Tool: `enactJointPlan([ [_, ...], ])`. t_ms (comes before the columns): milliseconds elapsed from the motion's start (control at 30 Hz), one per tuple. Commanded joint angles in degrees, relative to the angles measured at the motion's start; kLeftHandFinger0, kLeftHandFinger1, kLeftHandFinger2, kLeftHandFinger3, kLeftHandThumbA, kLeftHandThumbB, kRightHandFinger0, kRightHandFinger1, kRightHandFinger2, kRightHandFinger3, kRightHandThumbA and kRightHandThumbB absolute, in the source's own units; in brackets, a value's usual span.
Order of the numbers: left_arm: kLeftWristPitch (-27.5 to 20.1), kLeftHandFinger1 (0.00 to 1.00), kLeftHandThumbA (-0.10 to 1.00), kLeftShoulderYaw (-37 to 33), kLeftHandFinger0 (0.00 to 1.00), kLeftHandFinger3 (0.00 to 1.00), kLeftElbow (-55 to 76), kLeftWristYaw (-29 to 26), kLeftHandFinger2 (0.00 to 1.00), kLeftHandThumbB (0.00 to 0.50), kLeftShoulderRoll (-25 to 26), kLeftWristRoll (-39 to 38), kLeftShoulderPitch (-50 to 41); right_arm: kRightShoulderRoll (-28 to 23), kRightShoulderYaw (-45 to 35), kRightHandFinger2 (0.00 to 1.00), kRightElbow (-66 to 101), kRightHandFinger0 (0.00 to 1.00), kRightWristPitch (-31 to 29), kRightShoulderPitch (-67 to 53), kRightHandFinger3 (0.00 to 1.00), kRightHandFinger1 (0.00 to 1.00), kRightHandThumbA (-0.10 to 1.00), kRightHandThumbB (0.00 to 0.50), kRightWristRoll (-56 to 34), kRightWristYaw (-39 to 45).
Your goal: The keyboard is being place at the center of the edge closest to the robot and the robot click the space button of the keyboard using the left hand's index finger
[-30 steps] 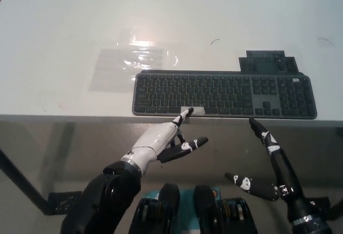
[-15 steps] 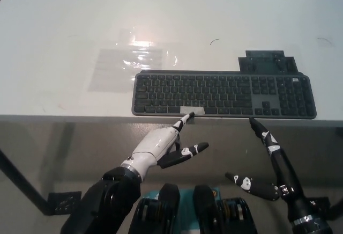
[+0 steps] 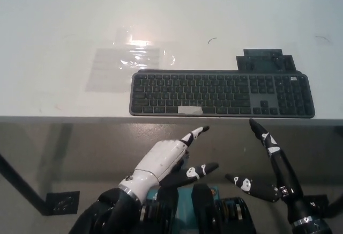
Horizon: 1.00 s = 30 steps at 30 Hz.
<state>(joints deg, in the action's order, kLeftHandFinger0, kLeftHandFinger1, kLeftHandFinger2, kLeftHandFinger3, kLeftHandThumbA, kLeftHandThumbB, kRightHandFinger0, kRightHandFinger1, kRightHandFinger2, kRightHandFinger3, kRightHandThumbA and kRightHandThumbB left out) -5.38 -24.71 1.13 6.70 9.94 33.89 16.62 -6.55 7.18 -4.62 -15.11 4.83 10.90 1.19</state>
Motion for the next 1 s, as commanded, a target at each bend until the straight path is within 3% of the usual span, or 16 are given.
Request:
enactJointPlan([
  [0,-0.56,0.00,1.00,3.51,0.00,1.00,30.19,4.03,0.05,0.419,4.34,-8.83,-5.15,0.10,-0.24,1.00,1.20,1.00,-2.19,0.44,1.00,1.00,1.00,0.396,0.13,-0.27],
  [33,-1.01,0.01,1.00,4.29,0.00,1.00,32.51,3.76,0.10,0.420,5.58,-11.20,-6.88,0.08,-0.22,1.00,1.24,1.00,-2.22,0.37,1.00,1.00,1.00,0.396,0.12,-0.25],
  [100,-1.00,0.00,1.00,4.93,0.00,1.00,33.95,3.90,0.08,0.435,6.76,-12.72,-8.27,0.11,-0.12,1.00,0.97,1.00,-2.59,0.30,1.00,1.00,1.00,0.396,0.11,-0.23],
  [133,-1.94,0.07,1.00,5.79,0.08,1.00,35.00,3.59,0.18,0.413,8.65,-14.04,-10.32,0.16,-0.03,1.00,0.67,1.00,-2.84,0.35,1.00,1.00,1.00,0.397,0.02,-0.17],
  [167,-2.23,0.23,1.00,6.38,0.27,1.00,35.74,3.47,0.34,0.414,9.94,-15.31,-11.98,0.13,0.03,1.00,0.62,1.00,-2.98,0.23,1.00,1.00,1.00,0.395,0.00,-0.10],
  [200,-3.82,0.50,1.00,7.06,0.59,1.00,35.69,2.92,0.62,0.399,11.54,-16.45,-13.86,0.14,0.03,1.00,0.26,1.00,-3.33,0.27,1.00,1.00,1.00,0.390,-0.20,-0.07],
  [267,-3.68,0.90,1.00,8.16,1.00,1.00,36.08,2.89,0.97,0.413,13.18,-18.43,-16.69,0.12,0.05,1.00,0.23,1.00,-3.18,0.16,1.00,1.00,1.00,0.397,0.25,-0.25],
  [300,-4.16,0.99,1.00,8.77,1.00,1.00,35.72,2.43,1.00,0.417,13.66,-18.69,-18.38,0.15,0.08,1.00,0.16,1.00,-3.27,-0.01,1.00,1.00,1.00,0.400,0.38,-0.36],
  [333,-4.56,1.00,1.00,9.21,1.00,1.00,35.30,2.17,1.00,0.422,13.94,-18.87,-19.63,0.27,0.15,1.00,0.09,1.00,-3.29,-0.29,1.00,1.00,1.00,0.402,0.47,-0.43],
  [467,-5.65,1.00,1.00,10.51,1.00,1.00,32.61,2.43,1.00,0.420,15.21,-20.96,-23.84,0.64,0.14,1.00,-0.19,1.00,-4.10,-0.99,1.00,1.00,1.00,0.395,-0.03,-0.58],
  [567,-6.73,1.00,1.00,11.21,1.00,1.00,30.77,2.69,1.00,0.390,15.61,-21.29,-25.67,0.67,0.27,1.00,0.13,1.00,-3.47,-1.27,1.00,1.00,1.00,0.407,0.07,-0.31],
  [967,-10.10,1.00,1.00,12.56,1.00,1.00,16.29,1.86,1.00,0.406,11.59,-22.52,-24.98,0.55,0.32,1.00,0.32,1.00,-4.07,-2.09,1.00,1.00,1.00,0.417,-0.91,0.23],
])
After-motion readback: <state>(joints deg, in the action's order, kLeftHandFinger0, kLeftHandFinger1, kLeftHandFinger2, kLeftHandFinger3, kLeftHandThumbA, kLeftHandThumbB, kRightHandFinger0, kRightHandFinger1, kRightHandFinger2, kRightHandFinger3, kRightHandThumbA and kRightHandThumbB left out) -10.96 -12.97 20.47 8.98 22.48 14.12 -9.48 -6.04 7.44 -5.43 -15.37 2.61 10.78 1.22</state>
